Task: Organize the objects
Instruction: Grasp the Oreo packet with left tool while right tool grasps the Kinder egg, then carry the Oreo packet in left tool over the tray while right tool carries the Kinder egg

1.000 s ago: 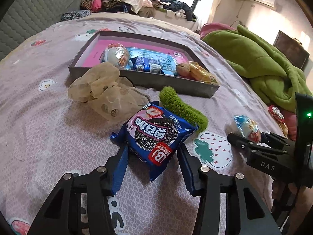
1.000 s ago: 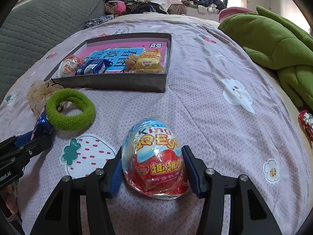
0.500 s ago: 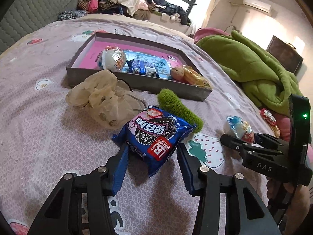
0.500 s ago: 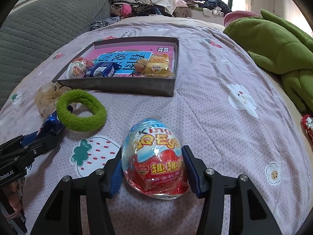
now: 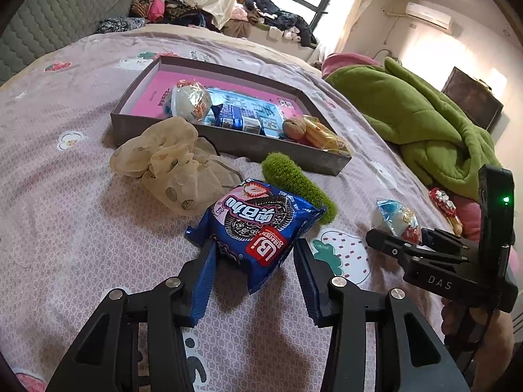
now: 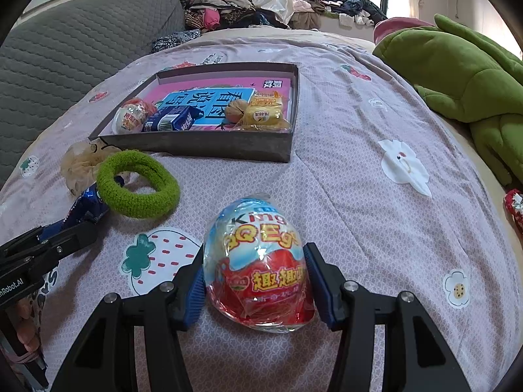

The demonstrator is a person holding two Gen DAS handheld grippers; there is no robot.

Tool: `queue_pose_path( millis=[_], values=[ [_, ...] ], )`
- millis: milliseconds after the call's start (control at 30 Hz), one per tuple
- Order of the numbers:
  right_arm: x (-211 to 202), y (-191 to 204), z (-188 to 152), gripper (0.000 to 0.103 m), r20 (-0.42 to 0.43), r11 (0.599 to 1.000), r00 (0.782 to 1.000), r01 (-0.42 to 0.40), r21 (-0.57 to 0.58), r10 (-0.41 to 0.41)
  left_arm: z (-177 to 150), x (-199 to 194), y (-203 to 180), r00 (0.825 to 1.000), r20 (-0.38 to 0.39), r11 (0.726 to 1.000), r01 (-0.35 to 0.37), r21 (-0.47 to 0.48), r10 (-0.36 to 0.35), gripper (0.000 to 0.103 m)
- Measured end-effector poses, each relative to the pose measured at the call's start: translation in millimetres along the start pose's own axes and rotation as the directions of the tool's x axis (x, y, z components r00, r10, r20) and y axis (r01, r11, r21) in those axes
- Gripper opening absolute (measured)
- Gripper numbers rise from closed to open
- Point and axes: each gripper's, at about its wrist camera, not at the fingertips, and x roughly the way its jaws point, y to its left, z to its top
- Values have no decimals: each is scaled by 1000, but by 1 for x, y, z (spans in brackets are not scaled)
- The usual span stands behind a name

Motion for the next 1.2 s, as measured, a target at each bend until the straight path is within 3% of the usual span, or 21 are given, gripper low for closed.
queue_pose_path(
  millis=[1200],
  values=[
    [-23,9,7,55,55,999,998,-25,-28,26,1,-20,5,995,82,998,61,-21,-59,46]
  ],
)
